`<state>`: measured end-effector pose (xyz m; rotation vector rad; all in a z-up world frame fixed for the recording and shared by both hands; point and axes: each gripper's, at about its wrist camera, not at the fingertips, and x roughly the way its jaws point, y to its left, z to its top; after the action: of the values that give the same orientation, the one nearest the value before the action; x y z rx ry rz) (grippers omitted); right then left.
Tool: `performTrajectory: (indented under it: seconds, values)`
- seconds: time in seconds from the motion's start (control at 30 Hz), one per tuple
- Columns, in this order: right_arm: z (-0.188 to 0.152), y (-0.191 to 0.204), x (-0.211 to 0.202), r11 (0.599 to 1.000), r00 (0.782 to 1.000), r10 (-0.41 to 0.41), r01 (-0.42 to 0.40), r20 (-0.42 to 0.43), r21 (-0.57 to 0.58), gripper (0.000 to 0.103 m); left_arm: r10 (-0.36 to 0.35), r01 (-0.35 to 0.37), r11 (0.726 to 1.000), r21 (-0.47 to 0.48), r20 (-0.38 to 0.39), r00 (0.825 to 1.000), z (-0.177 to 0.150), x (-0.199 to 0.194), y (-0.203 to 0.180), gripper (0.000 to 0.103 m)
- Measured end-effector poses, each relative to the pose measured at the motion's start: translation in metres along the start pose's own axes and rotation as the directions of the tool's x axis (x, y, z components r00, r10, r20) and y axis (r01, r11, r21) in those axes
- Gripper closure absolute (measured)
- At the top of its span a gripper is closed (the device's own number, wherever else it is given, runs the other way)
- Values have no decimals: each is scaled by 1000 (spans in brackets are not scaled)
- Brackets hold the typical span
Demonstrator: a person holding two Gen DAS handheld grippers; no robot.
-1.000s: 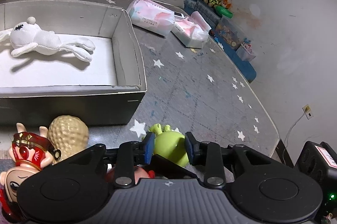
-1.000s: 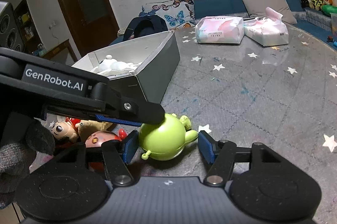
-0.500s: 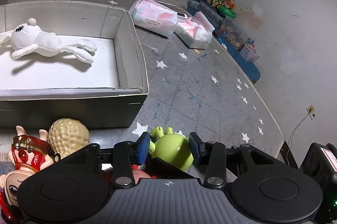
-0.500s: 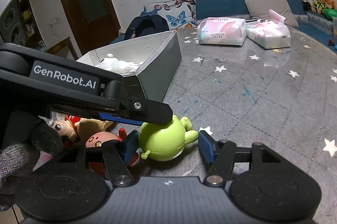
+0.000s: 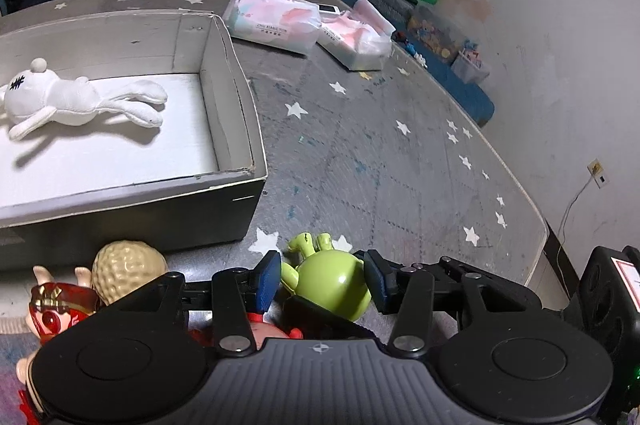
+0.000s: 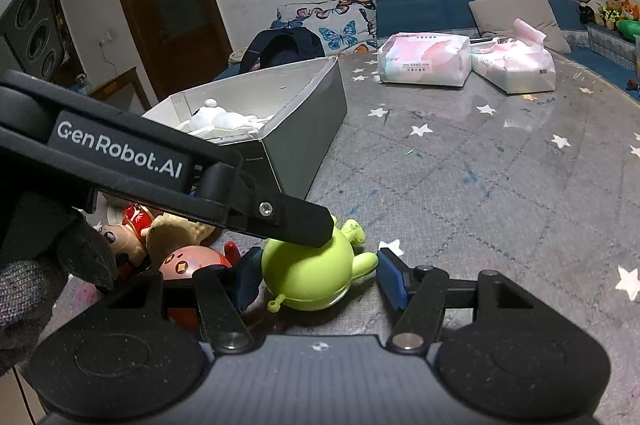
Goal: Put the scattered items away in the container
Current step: 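Close the right gripper on the green alien toy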
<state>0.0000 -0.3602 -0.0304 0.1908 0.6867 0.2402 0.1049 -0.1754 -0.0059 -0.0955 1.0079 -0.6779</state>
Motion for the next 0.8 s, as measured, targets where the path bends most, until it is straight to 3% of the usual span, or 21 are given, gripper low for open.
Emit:
performTrajectory:
  seconds: [0.23,0.5,0.67,0.8]
  values:
    - [0,-1,1,1000,1000,7,-7,-1,-4,41,-7,6,1000,-13,-85,996,14,6,3,53]
    - [0,-2,2,1000,1000,15,-15,-1,-5,41,16,-8,998,61,-128,992,19,9,-6,53]
    - [2,-2,3,1000,1000,17,-17,-2,-12,41,3,-1,1000,11,-171,985,27,14,1,50]
    - [2,-1,4,1000,1000,15,-15,-2,-14,41,1,-3,1000,-13,-159,987,23,15,4,47]
